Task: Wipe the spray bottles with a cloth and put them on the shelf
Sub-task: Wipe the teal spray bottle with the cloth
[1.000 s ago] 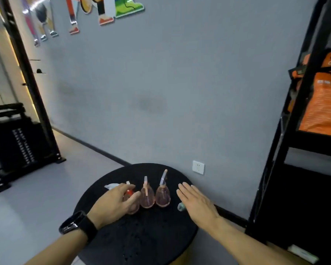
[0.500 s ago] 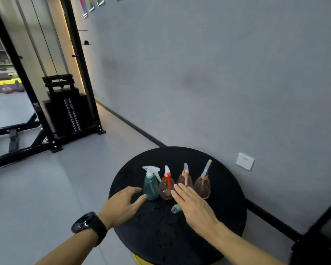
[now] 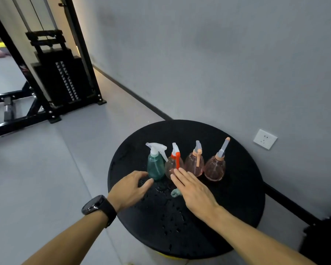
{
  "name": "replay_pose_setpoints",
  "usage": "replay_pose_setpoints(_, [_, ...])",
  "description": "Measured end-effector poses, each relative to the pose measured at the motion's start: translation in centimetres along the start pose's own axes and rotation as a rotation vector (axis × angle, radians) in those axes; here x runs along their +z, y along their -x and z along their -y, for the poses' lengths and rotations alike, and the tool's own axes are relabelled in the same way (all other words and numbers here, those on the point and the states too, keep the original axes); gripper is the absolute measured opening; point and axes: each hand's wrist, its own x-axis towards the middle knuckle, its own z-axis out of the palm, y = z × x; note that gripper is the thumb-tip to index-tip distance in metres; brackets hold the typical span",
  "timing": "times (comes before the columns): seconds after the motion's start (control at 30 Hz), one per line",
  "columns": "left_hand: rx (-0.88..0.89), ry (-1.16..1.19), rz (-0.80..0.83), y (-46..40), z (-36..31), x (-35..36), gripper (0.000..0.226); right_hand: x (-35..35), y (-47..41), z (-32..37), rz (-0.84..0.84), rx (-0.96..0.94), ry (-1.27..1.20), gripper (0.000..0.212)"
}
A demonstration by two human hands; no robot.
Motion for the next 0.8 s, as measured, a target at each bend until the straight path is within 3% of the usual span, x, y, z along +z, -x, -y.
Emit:
replay_pose_setpoints(0.13, [-0.029,0.02,0.001,-2.2,1.0,0.8,0.054,2.0,-0.6,-0.5,-0.017,-0.033,0.014,0.061])
replay_pose_setpoints(0.63, [-0.054,0.095,-0.112,-9.6,0.9,2.1,0.052,5.1,-1.4,-1.2,-0.028,-0.036,0.017,0.067])
replay_pose_setpoints(0.8, [-0.051,0.15,-0.139,-11.3,0.7,2.5,0.039,5.4,-1.3,-1.4,-0.026,-0.049,-0.009,0.065])
